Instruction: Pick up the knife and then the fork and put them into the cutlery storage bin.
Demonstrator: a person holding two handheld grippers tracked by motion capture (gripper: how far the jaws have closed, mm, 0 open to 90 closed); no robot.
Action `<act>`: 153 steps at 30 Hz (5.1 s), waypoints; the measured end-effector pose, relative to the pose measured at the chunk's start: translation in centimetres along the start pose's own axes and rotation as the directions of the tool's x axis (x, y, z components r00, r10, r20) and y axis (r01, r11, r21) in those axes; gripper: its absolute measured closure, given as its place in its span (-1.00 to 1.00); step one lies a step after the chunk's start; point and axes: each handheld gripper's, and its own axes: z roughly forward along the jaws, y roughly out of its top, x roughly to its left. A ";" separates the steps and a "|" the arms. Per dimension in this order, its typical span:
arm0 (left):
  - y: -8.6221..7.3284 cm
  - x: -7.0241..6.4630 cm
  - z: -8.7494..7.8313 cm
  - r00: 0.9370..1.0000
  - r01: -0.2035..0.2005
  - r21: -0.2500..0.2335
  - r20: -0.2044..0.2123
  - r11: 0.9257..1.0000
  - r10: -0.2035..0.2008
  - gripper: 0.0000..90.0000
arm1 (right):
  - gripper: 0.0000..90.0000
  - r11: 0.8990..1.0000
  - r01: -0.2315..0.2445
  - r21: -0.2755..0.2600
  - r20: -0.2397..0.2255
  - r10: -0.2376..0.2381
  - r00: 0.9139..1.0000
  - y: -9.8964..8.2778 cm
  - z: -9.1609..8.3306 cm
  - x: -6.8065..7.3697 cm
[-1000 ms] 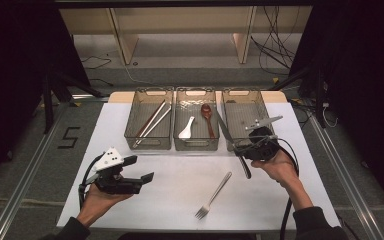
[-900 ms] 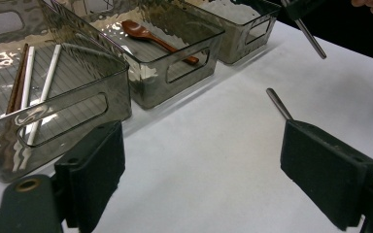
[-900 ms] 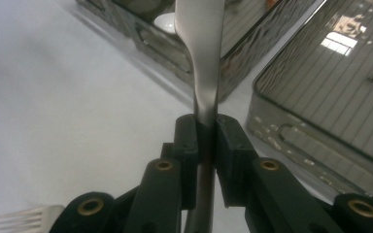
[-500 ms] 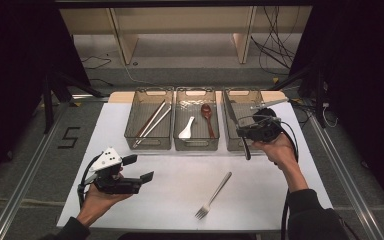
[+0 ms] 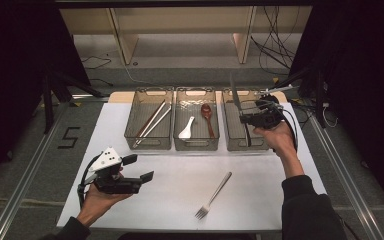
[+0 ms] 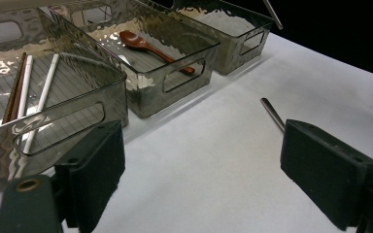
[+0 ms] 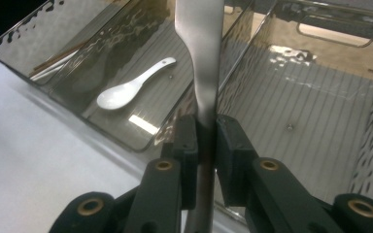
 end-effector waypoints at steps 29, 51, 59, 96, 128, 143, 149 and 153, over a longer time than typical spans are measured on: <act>0.0 0.0 0.0 1.000 0.001 -0.001 0.008 1.000 -0.001 -0.65 | 0.79 0.994 -0.108 -0.016 0.080 0.109 0.991 2.5 2.7 -1.8; 0.0 0.0 0.0 1.000 0.000 -0.001 0.008 1.000 0.000 -0.65 | 0.79 0.987 -0.161 -0.001 0.093 0.161 0.983 2.1 5.0 -2.1; 0.0 -0.1 -0.1 1.000 -0.001 -0.002 0.008 1.000 0.001 -0.65 | 0.79 0.982 -0.186 0.014 0.101 0.184 0.978 1.4 6.0 -2.3; 0.0 -0.1 0.0 1.000 0.001 0.003 0.008 1.000 -0.001 -0.65 | -0.11 0.999 0.029 0.028 -0.003 -0.029 1.000 -0.1 3.6 2.6; 0.0 -0.2 -0.1 1.000 0.000 -0.002 0.008 1.000 0.000 -0.65 | 1.00 0.932 0.301 0.203 -0.154 -0.273 0.950 -9.8 5.4 9.0; 0.0 -0.2 0.0 1.000 0.001 0.000 0.009 1.000 -0.001 -0.65 | 1.00 0.918 0.255 0.303 -0.103 -0.234 0.967 -11.3 7.8 7.0; 0.0 -0.2 0.0 1.000 0.000 0.000 0.009 1.000 0.000 -0.65 | 1.00 0.914 0.252 0.317 -0.106 -0.230 0.967 -11.4 7.7 6.9; 0.0 -0.2 -0.1 1.000 0.000 0.000 0.007 1.000 0.000 -0.65 | 1.00 0.902 0.249 0.353 -0.108 -0.225 0.968 -11.5 7.2 6.8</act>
